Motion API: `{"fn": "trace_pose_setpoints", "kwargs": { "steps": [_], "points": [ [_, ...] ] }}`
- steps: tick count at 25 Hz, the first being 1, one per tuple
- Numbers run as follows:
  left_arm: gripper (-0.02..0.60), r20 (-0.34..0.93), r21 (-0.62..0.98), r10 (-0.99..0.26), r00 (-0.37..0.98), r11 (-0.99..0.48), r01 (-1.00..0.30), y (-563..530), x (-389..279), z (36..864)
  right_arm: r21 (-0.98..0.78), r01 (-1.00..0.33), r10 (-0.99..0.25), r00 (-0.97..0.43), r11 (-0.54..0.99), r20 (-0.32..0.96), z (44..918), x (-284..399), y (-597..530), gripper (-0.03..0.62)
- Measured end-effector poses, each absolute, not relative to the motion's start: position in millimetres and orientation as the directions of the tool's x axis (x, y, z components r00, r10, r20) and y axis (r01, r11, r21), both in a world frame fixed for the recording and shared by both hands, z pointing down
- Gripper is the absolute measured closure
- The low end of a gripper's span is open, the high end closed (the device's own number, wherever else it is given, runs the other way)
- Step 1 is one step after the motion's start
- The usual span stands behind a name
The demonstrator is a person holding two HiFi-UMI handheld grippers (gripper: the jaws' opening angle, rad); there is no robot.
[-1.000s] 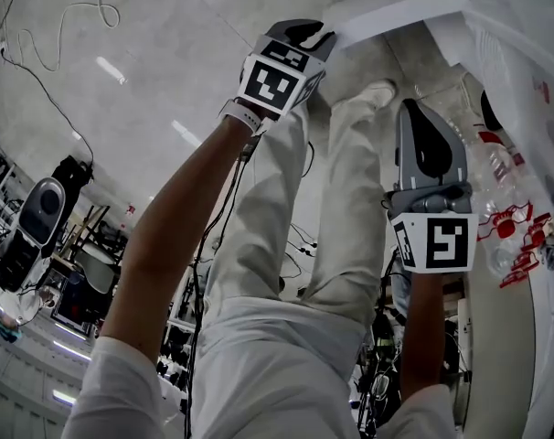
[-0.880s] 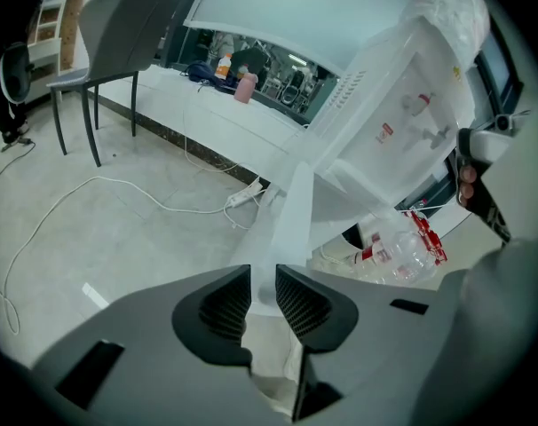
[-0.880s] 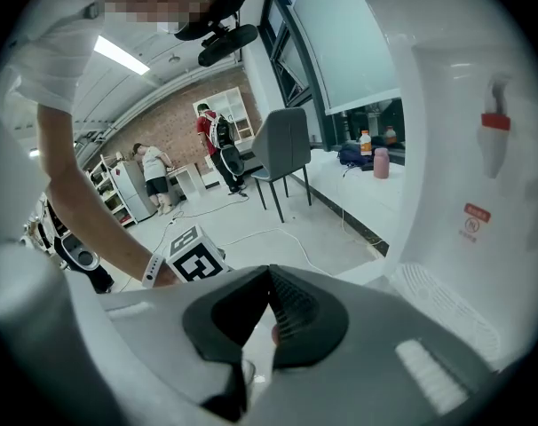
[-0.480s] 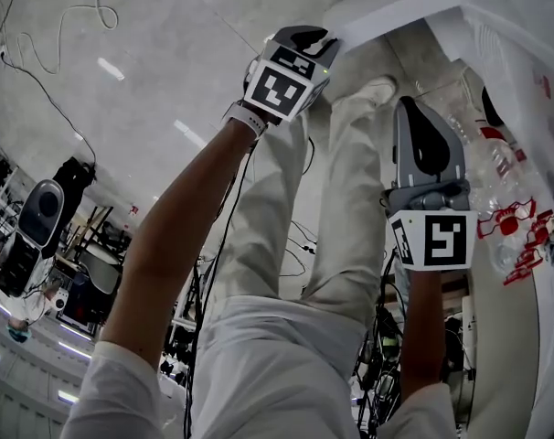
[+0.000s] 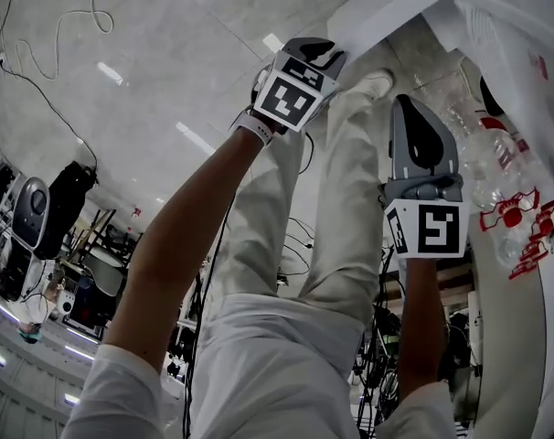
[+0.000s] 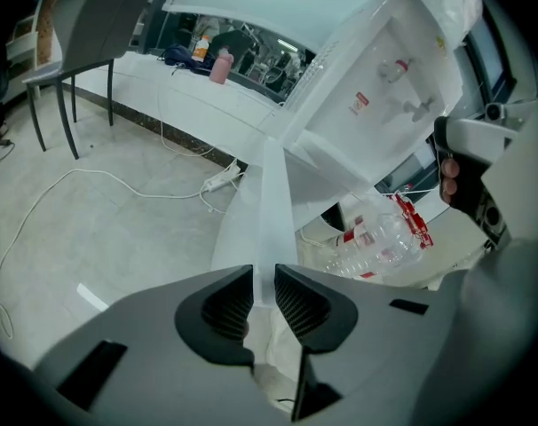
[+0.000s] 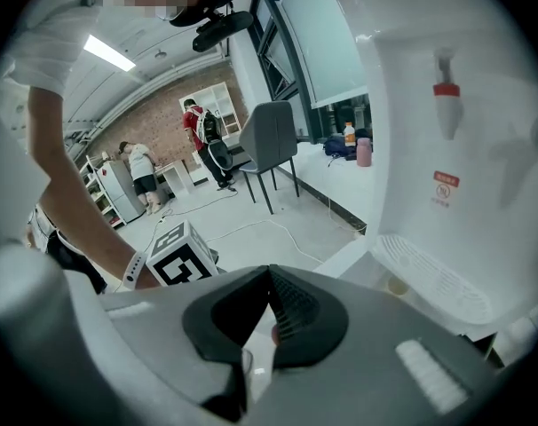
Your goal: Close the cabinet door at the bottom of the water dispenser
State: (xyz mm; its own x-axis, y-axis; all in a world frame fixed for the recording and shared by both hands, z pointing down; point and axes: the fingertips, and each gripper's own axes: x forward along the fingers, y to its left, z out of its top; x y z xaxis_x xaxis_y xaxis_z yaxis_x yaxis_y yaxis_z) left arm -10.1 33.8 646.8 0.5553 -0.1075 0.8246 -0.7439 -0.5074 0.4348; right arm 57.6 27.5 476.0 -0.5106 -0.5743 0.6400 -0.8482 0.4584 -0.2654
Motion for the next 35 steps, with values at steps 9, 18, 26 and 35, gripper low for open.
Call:
{"fn": "trace_pose_setpoints", "kwargs": {
  "steps": [9, 18, 26, 35],
  "points": [
    [0.499, 0.813, 0.474, -0.059, 0.579, -0.51, -0.718, 51, 13, 648, -0.256, -0.874, -0.587, -0.47, 0.412, 0.659, 488, 79, 43, 0.583],
    [0.499, 0.805, 0.491, -0.014, 0.592, -0.544, -0.68, 67, 40, 649, -0.258, -0.889, -0.591, -0.446, 0.377, 0.672, 498, 95, 56, 0.583],
    [0.497, 0.784, 0.52, 0.015, 0.621, -0.564, -0.642, 76, 63, 649, -0.262, -0.9, -0.585, -0.426, 0.347, 0.69, 509, 103, 66, 0.583],
    [0.492, 0.786, 0.497, -0.05, 0.617, -0.543, -0.677, 65, 27, 625, -0.278, -0.895, -0.56, -0.438, 0.35, 0.703, 520, 85, 73, 0.571]
  ]
}}
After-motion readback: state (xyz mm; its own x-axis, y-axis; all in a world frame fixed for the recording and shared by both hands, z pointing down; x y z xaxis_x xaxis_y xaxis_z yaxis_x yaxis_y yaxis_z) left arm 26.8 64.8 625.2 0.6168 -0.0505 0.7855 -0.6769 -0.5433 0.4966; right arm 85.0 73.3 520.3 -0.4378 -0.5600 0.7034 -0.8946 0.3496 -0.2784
